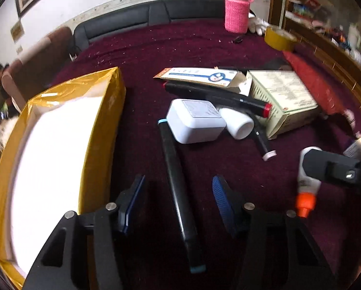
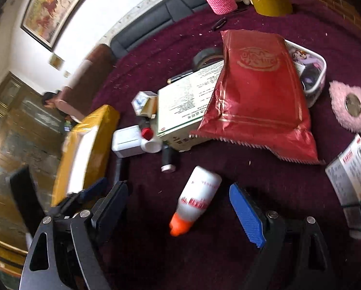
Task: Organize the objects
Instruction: 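Grasp the black marker with the left tool while the right grasps the orange-capped white bottle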
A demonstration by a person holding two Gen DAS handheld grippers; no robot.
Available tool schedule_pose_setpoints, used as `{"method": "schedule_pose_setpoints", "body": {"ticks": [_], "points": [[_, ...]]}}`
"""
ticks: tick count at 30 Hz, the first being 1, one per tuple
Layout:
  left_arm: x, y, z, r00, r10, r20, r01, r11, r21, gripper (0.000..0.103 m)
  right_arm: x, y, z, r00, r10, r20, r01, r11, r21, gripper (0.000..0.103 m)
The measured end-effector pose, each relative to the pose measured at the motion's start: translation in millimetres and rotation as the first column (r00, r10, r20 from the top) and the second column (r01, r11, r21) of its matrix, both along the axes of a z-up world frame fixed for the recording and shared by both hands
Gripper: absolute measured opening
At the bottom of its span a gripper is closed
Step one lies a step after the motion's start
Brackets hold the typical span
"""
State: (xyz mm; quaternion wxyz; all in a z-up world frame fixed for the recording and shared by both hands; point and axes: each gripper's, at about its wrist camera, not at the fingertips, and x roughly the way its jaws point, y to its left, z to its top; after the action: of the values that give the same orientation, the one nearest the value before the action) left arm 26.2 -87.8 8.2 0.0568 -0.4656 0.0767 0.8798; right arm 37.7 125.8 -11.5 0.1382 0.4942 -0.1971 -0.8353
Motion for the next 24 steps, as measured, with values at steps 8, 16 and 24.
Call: {"method": "schedule_pose_setpoints", "body": {"ticks": [8,16,24], "points": [[4,-24,3,1.0,0.021,-0.019,-0.017,0.984,0.179,0.017,3,-23,-2,0.996,-0.068,-0.058,0.082,0.955,0.285,0.034],[43,-64,32,0.997,0.045,-0.069,-0.016,0.925,0.379,0.014,25,-9,3,0.996,-0.04,-0.075,0.052,0.986,0.161,0.03],[88,-85,74,0.983,0.06,-0.174,0.024,0.896,0.443,0.014,66,-28,44,0.98,0.023,-0.196,-0.008,0.997,0.077,0.03]]}}
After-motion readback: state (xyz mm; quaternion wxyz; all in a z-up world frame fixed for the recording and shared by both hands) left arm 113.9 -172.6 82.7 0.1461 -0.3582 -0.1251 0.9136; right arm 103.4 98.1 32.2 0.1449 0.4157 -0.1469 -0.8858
